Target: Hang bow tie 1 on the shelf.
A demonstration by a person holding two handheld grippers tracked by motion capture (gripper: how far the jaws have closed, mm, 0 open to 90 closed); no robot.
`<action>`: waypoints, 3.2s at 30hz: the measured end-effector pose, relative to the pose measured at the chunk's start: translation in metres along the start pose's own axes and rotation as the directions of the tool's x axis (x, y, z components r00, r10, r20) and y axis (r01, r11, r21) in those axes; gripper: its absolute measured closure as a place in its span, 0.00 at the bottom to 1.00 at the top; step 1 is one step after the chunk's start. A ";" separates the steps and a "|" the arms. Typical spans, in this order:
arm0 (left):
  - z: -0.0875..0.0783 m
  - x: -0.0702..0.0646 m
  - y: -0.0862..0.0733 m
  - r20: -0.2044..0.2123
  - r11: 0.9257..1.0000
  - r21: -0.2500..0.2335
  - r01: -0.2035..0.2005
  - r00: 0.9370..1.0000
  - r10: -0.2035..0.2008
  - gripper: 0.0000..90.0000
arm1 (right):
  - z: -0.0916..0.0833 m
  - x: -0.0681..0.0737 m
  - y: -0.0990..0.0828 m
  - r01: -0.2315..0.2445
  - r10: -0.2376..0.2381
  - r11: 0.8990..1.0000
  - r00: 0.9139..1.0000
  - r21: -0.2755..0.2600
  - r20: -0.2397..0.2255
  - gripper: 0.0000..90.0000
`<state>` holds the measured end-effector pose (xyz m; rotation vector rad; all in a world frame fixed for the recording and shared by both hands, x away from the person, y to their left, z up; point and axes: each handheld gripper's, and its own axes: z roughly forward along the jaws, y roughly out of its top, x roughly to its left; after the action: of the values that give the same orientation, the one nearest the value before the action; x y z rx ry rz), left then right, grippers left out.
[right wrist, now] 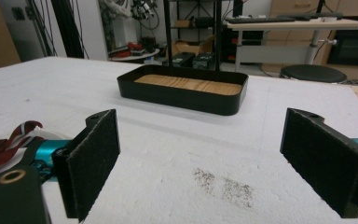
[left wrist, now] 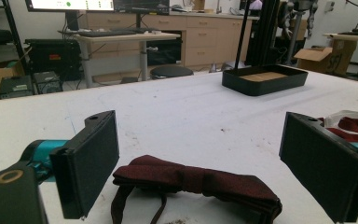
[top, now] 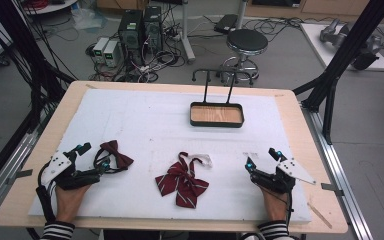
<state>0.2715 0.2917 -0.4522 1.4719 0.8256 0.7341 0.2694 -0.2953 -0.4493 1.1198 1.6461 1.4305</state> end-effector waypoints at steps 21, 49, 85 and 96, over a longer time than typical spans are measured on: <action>-0.001 -0.001 0.000 -0.010 1.000 -0.009 -0.006 1.000 0.006 0.14 | 0.009 0.041 0.069 0.125 -0.078 0.981 0.954 0.148 -0.290 0.12; -0.001 -0.001 0.000 -0.010 1.000 -0.012 -0.007 1.000 0.007 0.14 | 0.060 0.110 0.090 0.330 -0.059 0.851 0.834 0.408 -0.549 0.19; -0.001 -0.001 0.000 -0.013 1.000 -0.016 -0.005 1.000 0.005 0.14 | 0.110 0.160 0.065 0.518 -0.075 0.612 0.791 0.598 -0.608 0.46; -0.001 -0.001 0.000 -0.012 1.000 -0.017 0.001 1.000 -0.002 0.14 | 0.118 0.165 0.058 0.537 -0.079 0.553 0.795 0.637 -0.601 0.53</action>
<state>0.2700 0.2915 -0.4526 1.4529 0.8274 0.7476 0.3191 -0.0950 -0.4048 0.7673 2.8895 0.7315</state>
